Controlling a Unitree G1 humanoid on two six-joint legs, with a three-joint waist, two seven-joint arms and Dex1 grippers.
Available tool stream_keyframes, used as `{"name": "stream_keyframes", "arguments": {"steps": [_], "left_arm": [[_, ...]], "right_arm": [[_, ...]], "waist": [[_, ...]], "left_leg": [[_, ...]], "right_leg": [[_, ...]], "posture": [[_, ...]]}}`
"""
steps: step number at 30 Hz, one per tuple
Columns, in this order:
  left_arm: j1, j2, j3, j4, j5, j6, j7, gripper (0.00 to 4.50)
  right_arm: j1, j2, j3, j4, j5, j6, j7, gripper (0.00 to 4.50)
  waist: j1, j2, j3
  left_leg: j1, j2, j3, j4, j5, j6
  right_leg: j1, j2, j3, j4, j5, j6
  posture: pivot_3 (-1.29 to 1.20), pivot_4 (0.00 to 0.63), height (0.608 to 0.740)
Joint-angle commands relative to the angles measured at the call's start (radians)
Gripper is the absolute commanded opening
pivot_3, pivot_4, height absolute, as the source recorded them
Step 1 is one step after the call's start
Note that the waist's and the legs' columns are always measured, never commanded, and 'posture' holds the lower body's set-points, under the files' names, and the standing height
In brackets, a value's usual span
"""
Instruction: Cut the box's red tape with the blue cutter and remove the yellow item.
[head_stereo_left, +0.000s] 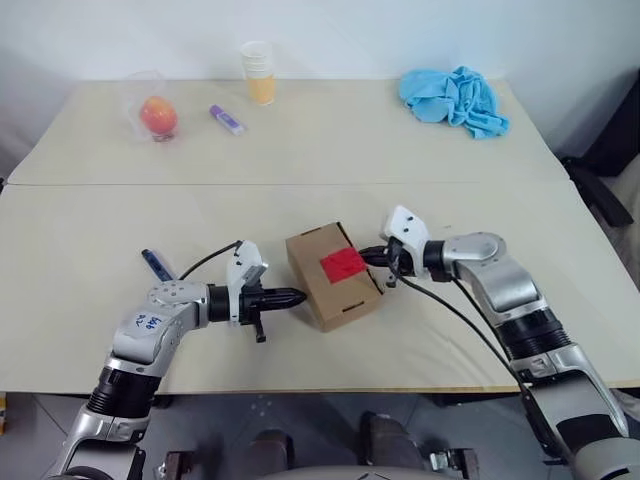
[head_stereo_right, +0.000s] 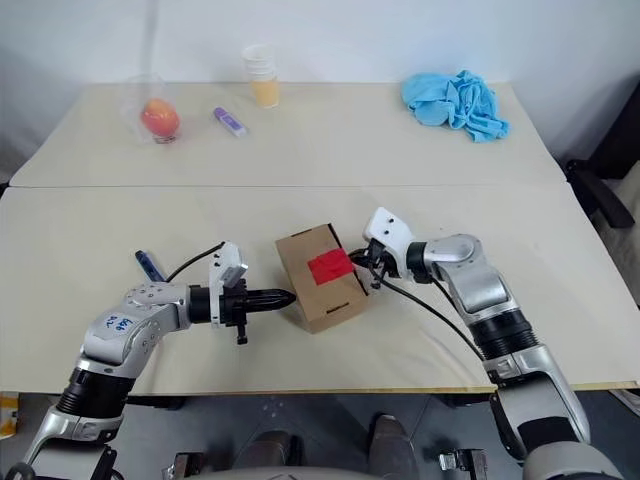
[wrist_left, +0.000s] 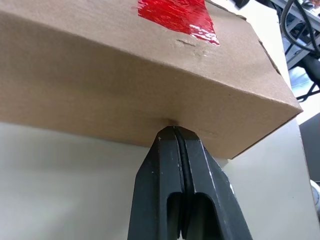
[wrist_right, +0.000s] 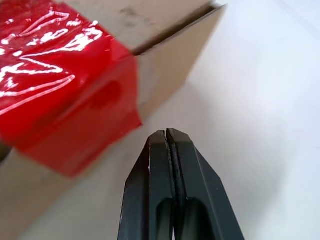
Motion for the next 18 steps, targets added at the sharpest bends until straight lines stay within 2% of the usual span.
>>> {"name": "stream_keyframes", "arguments": {"steps": [1, 4, 6, 7, 10, 13, 14, 16, 18], "left_arm": [[0.068, 0.051, 0.162, -0.115, -0.100, 0.002, -0.007, 0.18], [0.211, 0.082, 0.355, -0.179, -0.118, -0.064, 0.034, 0.85], [0.302, 0.086, 0.471, -0.208, -0.114, -0.112, 0.061, 1.50], [0.372, 0.083, 0.568, -0.219, -0.141, -0.115, 0.059, 1.82], [0.548, 0.034, 0.806, -0.210, -0.164, -0.178, 0.105, 2.71], [0.697, -0.023, 0.960, -0.159, -0.144, -0.256, 0.145, 3.63], [0.733, -0.048, 1.018, -0.139, -0.143, -0.278, 0.176, 3.93], [0.796, -0.101, 1.127, -0.104, -0.152, -0.322, 0.244, 4.49], [0.841, -0.136, 1.187, -0.075, -0.169, -0.349, 0.276, 4.49]], "right_arm": [[0.072, -0.084, -0.114, -0.100, 0.106, -0.035, 0.119, 0.41], [0.173, -0.095, -0.224, -0.185, 0.246, -0.073, 0.207, 1.22], [0.221, -0.083, -0.280, -0.219, 0.300, -0.104, 0.224, 1.94], [0.254, -0.079, -0.303, -0.240, 0.316, -0.137, 0.235, 2.26], [0.335, -0.041, -0.374, -0.314, 0.390, -0.161, 0.202, 3.28], [0.398, -0.017, -0.388, -0.399, 0.428, -0.151, 0.168, 4.33], [0.415, -0.007, -0.381, -0.426, 0.427, -0.159, 0.157, 4.50], [0.425, 0.019, -0.369, -0.475, 0.480, -0.135, 0.150, 4.50], [0.416, 0.046, -0.365, -0.491, 0.498, -0.152, 0.148, 4.50]], "waist": [[0.000, 0.000, 0.000], [-0.003, 0.000, 0.000], [-0.006, 0.000, 0.000], [-0.005, 0.000, 0.000], [0.000, 0.000, 0.000], [0.007, 0.000, 0.000], [0.010, 0.000, 0.000], [0.018, 0.000, 0.000], [0.024, 0.000, 0.000]], "left_leg": [[0.000, 0.000, 0.000, 0.000, 0.000, 0.000], [0.000, 0.001, 0.000, -0.002, 0.000, 0.000], [0.000, 0.002, 0.001, -0.002, -0.001, 0.000], [0.001, 0.003, 0.001, -0.002, -0.001, -0.001], [0.001, 0.004, 0.002, -0.001, -0.002, -0.002], [0.002, 0.004, 0.002, -0.001, -0.003, -0.001], [0.002, 0.004, 0.002, 0.000, -0.003, -0.001], [0.003, 0.004, 0.002, 0.000, -0.003, 0.000], [0.003, 0.004, 0.002, 0.000, -0.004, 0.000]], "right_leg": [[0.000, 0.000, 0.000, -0.001, 0.000, 0.000], [0.000, 0.000, 0.000, -0.002, 0.000, 0.000], [0.000, 0.001, 0.000, -0.003, 0.000, 0.000], [0.000, 0.001, 0.000, -0.002, 0.000, 0.000], [0.001, 0.002, 0.000, -0.002, 0.000, 0.000], [0.003, 0.002, 0.000, -0.003, 0.000, -0.001], [0.003, 0.002, 0.000, -0.003, 0.001, -0.001], [0.003, 0.002, 0.000, -0.003, 0.001, -0.002], [0.003, 0.002, 0.000, -0.004, 0.001, -0.002]], "posture": [[0.00, 0.150, 0.740], [0.00, 0.150, 0.740], [0.00, 0.150, 0.740], [0.00, 0.150, 0.740], [0.00, 0.150, 0.740], [0.00, 0.150, 0.740], [0.00, 0.150, 0.740], [0.00, 0.150, 0.740], [0.00, 0.150, 0.740]]}}
